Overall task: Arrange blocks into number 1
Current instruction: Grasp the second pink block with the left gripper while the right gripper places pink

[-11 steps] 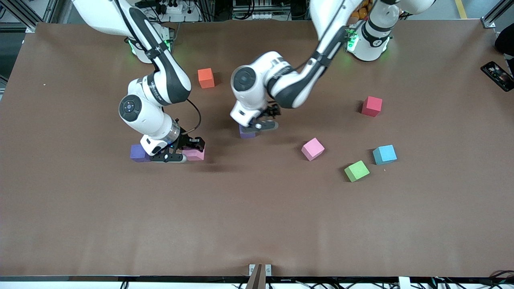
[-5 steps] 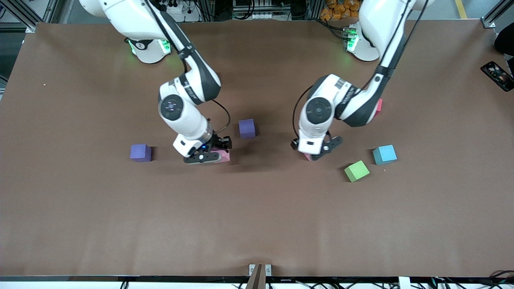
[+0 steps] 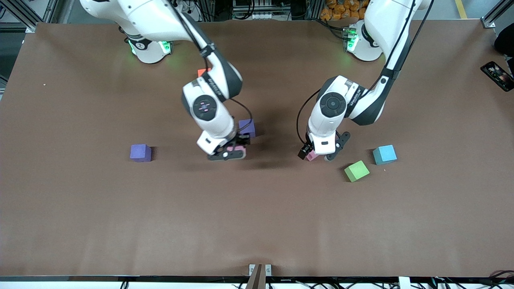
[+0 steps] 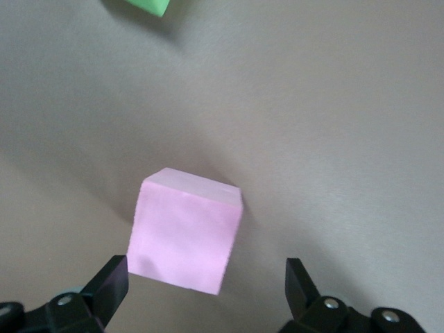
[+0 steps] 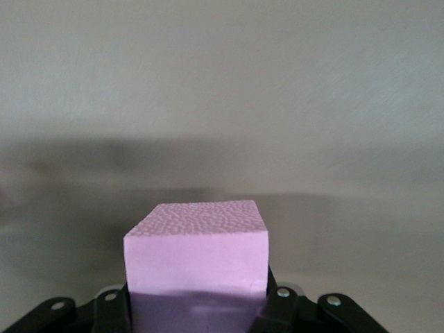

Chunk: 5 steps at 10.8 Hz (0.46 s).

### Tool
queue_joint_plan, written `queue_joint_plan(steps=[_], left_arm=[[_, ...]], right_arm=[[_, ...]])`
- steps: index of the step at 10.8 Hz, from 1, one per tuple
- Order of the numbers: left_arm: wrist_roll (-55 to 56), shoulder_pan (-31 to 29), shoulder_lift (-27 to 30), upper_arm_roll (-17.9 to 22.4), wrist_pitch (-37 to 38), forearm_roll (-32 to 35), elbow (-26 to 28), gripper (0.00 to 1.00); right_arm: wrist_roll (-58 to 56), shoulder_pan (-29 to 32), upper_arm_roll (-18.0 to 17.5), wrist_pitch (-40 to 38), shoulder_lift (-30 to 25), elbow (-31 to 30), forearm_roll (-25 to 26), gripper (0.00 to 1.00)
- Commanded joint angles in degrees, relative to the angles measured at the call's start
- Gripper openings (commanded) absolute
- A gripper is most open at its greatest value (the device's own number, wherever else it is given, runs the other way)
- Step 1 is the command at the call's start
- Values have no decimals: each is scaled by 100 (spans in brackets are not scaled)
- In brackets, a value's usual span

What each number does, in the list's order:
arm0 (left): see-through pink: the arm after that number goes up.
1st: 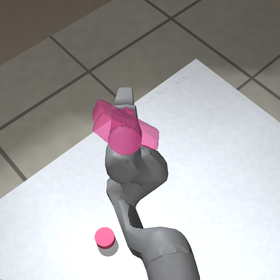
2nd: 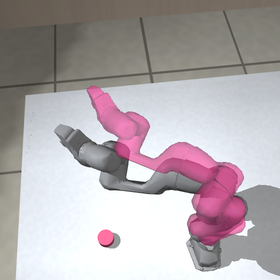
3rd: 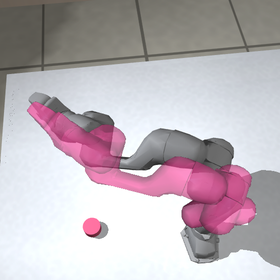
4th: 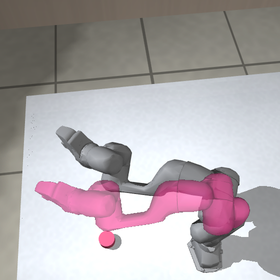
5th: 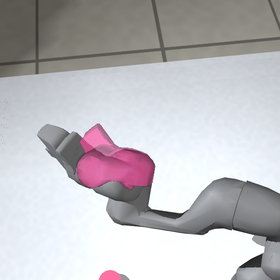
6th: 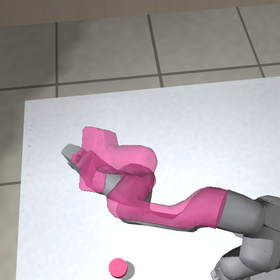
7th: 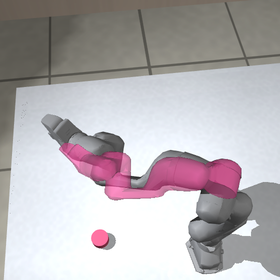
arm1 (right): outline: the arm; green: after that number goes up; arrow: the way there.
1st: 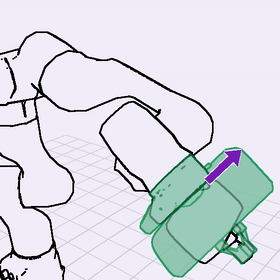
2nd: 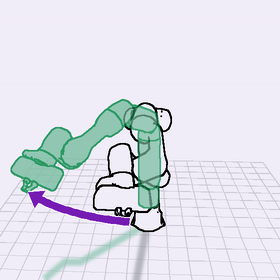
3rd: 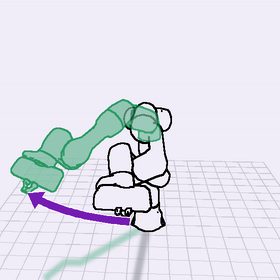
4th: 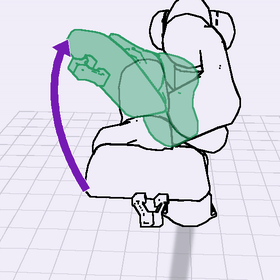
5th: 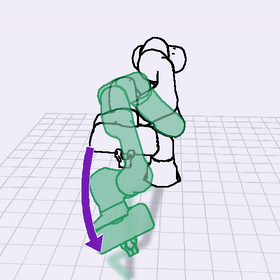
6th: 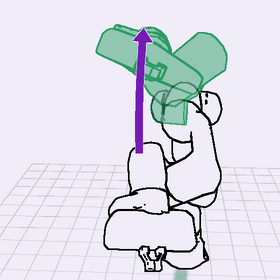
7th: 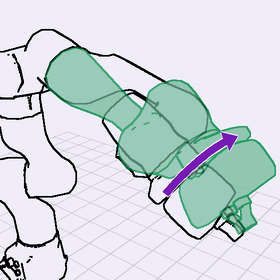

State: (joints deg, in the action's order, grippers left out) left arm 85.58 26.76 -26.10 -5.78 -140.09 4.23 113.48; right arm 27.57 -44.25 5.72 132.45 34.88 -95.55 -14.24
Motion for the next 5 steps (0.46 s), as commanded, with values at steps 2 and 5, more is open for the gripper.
queue_joint_plan(steps=[2, 5], left_arm=[[231, -13, 52, -19, -132, 411, 262, 100], [118, -48, -26, -19, -159, 569, 227, 100]], right_arm=[[407, -320, 96, 271, 370, 248, 44, 52], [451, -408, 87, 377, 336, -85, 53, 52]])
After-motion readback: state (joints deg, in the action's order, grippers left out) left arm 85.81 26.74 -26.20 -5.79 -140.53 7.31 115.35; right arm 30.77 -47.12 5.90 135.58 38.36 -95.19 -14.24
